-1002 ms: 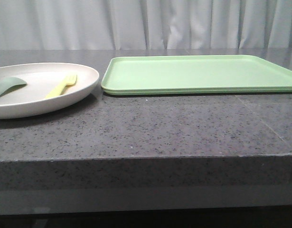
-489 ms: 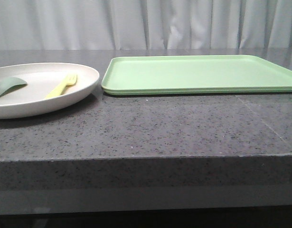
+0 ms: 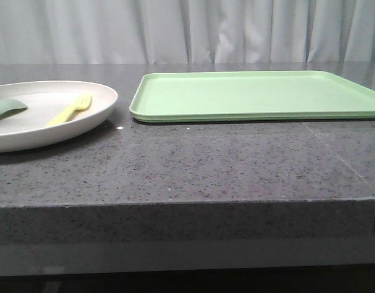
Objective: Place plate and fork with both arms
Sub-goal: 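Grip the white plate rim with the left gripper and lift it, then carry the plate over the green tray and lower it onto it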
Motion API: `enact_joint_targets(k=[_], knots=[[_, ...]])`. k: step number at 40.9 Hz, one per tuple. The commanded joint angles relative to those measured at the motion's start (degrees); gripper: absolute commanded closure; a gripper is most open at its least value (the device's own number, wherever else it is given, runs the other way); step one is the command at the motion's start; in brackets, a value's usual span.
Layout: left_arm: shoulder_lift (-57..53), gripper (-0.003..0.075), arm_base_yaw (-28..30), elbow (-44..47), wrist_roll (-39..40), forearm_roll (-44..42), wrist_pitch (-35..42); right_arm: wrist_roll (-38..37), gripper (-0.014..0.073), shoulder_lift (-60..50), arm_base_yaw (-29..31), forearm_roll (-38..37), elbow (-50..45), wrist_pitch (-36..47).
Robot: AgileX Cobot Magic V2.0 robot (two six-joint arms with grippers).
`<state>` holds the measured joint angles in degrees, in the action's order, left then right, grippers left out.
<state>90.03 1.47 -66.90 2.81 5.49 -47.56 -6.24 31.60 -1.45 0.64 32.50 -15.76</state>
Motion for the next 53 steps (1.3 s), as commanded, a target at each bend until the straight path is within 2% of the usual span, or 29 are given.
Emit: enact_joint_targets(k=[1,8,19,26,31,40,46,53], knots=[[-2.1,0.0738,-0.1,-1.8,0.2,0.3,2.4,0.5,-0.0007,0.4,0.4,0.0,2.1,4.8],[-3.1,0.0738,0.6,-1.8,-1.3,3.3,3.1,0.5,-0.0007,0.4,0.4,0.0,2.1,4.7],[-6.1,0.0738,9.6,-1.8,-15.1,24.0,0.4,0.5,-0.0007,0.4,0.4,0.0,2.1,4.7],[-6.1,0.0738,13.1,-1.8,-18.7,31.4,-2.0,0.5,-0.0007,0.4,0.4,0.0,2.1,4.7],[-6.1,0.0738,13.6,-1.8,-21.5,39.0,-2.5,0.5,-0.0007,0.4,0.4,0.0,2.1,4.7],[-3.6,0.0738,6.2,-7.2,-22.2,41.2,-2.5,0.5,-0.0007,0.4,0.4,0.0,2.1,4.6],[1.4,0.0738,-1.3,-14.6,-18.4,40.2,-2.4,0.5,-0.0007,0.4,0.4,0.0,2.1,4.6],[10.0,0.0738,-10.6,-25.8,-11.4,34.2,-1.5,0.5,-0.0007,0.4,0.3,0.0,2.1,4.5]])
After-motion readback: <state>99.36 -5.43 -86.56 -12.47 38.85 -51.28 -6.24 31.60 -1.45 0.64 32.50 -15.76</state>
